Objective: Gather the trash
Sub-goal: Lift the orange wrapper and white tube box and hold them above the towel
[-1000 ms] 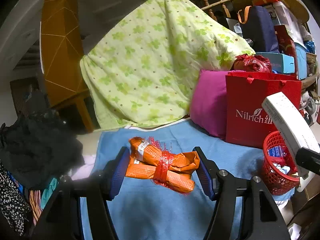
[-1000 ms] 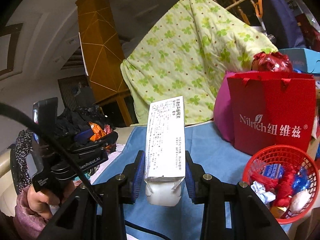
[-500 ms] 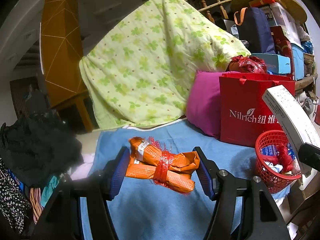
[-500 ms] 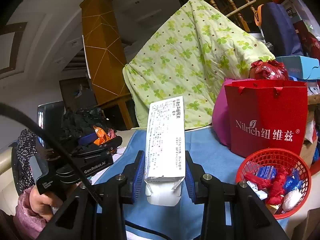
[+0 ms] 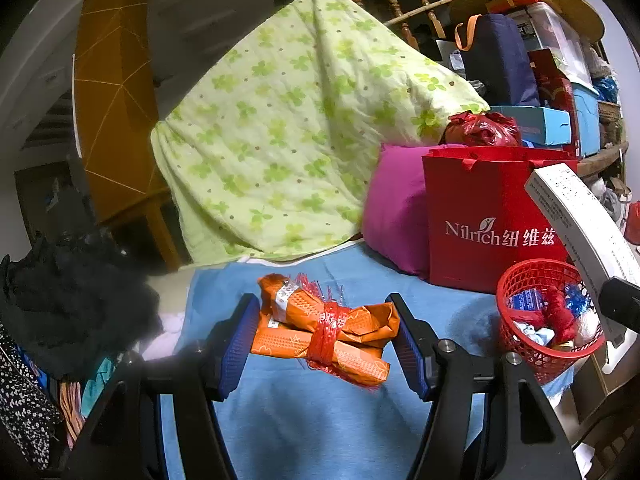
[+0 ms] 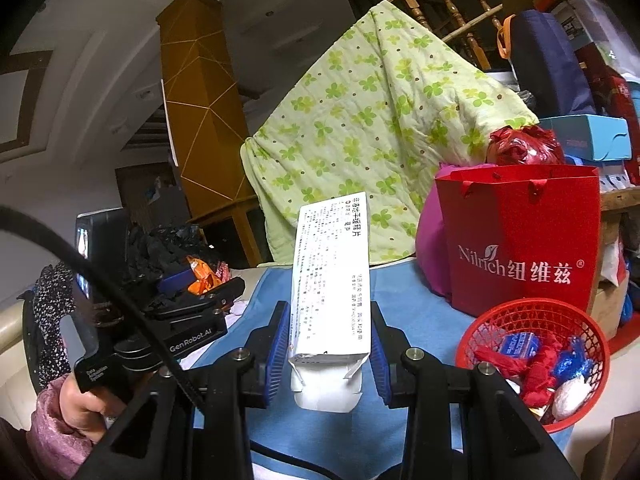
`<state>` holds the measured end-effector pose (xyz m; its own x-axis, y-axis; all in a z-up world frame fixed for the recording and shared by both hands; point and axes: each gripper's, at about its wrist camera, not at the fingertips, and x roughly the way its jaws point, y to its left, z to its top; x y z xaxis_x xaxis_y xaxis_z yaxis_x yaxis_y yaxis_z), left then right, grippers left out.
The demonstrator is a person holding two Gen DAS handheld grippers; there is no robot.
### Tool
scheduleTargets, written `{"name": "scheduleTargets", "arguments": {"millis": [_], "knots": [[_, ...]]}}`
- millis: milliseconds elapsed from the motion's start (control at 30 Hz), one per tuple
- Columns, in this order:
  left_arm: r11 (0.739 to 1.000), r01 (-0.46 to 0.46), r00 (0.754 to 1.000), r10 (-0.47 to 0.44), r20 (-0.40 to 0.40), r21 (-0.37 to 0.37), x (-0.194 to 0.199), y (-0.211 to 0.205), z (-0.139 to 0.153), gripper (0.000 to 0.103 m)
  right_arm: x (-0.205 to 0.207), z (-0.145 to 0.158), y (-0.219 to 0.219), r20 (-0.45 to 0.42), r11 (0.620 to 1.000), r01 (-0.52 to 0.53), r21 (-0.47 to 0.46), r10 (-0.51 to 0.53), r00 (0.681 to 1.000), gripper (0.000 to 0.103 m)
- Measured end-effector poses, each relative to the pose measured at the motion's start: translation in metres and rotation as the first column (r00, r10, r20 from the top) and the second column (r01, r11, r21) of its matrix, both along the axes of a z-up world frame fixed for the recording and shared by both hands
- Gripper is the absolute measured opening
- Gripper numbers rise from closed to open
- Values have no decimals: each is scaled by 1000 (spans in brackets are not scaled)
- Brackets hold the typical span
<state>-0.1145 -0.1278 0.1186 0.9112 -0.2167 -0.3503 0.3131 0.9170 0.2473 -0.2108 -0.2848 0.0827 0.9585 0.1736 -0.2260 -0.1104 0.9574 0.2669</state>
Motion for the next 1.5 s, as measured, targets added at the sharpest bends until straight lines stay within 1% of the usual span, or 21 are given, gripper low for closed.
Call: {"name": "scheduleTargets", "arguments": {"millis": [833,1500], "knots": [[998,49,999,-49,-11,28,-6,-29,-4,66,-27,-2,-15,4,998,56,28,-57,998,39],[996,81,997,-80,-23,50,-7,-43,-8,66,-36,-5,-28,-4,995,85,58,-85,996,39]]}}
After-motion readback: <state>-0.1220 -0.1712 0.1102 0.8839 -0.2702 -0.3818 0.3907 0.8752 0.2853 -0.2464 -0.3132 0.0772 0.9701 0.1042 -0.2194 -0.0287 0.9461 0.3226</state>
